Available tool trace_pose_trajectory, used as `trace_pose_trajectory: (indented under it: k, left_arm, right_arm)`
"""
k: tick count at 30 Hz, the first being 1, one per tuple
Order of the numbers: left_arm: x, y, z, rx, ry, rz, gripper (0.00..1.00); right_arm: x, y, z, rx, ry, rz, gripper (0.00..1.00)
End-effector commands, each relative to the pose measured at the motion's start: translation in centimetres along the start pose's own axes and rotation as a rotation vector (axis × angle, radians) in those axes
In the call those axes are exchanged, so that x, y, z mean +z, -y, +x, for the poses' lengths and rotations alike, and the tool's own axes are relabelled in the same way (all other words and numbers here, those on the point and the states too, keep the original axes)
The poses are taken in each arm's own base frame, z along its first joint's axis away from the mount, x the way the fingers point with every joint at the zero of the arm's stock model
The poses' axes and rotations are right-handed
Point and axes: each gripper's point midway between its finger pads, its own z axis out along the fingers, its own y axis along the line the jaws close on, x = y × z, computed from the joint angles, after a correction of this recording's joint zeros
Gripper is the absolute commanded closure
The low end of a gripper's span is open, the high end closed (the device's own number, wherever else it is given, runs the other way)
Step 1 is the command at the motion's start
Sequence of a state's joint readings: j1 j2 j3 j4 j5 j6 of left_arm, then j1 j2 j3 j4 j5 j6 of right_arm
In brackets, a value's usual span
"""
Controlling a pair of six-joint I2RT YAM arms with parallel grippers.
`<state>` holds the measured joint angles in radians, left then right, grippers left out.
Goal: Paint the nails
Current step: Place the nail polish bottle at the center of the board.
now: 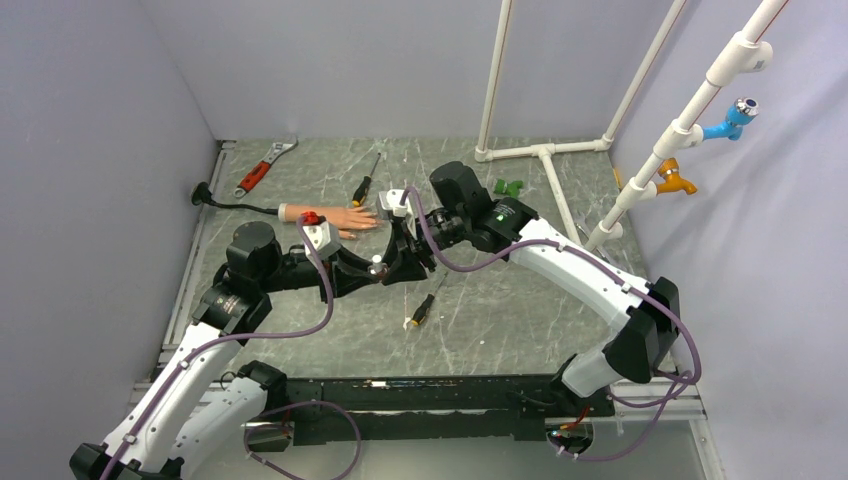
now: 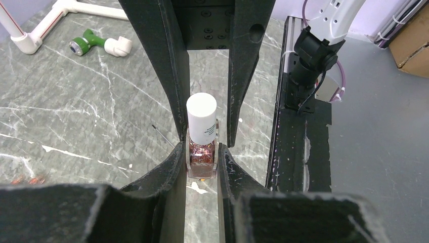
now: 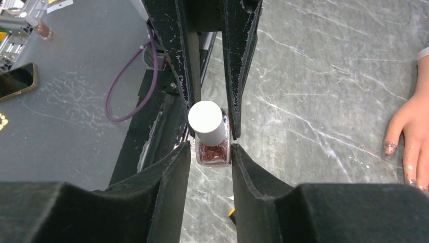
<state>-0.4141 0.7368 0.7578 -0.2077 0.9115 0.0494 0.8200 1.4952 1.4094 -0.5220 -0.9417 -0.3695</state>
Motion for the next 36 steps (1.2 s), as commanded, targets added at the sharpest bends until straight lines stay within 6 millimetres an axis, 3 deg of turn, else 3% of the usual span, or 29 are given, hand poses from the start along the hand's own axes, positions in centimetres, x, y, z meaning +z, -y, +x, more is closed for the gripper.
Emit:
trace_pose_trajectory:
  k: [1,7,11,13,18,22,25,31,36]
  left_arm:
    - [-0.2,0.2,-2.6,0.079,0.052,0.006,1.0]
    - [-0.2,0.2,-2.6,0.08,0.053,0.006,1.0]
    - [-0.1,0.2,-2.5,0.076,0.051,0.006,1.0]
    - [-0.1,0.1,-2.5,0.073,0.05,0.004,0.98]
    - [-0.2,0.1,-2.6,0.076,0.052,-0.001,0.71]
    - [-0.3,-0.3,-2.6,0.07,0.052,-0.031,0.56]
    - [-0.3,-0.6,-2.6,0.063,0.044,-0.047,0.34]
    - [-0.5,-0.8,-2.8,0.073,0.052,-0.075,0.2]
    - [-1.0,-1.7,-2.9,0.093,0.048,-0.141,0.17]
  right_arm:
    - [-0.1,0.0,-2.0,-0.069,0.031,0.002,0.64]
    - [0.2,0.0,-1.9,-0.067,0.029,-0.002,0.81]
    - [0.2,0.0,-1.9,-0.067,0.026,-0.001,0.99]
    - [0.2,0.0,-1.8,-0.068,0.025,-0.003,1.0]
    - [0.3,0.2,-1.7,-0.068,0.025,0.006,1.0]
    - [0.0,0.5,-1.9,-0.077,0.03,0.04,1.0]
    - [-0.1,0.8,-1.9,-0.081,0.036,0.064,1.0]
    - [-0.3,1.1,-2.0,-0.081,0.038,0.102,1.0]
    - [-0.8,2.4,-1.8,-0.071,0.045,0.199,1.0]
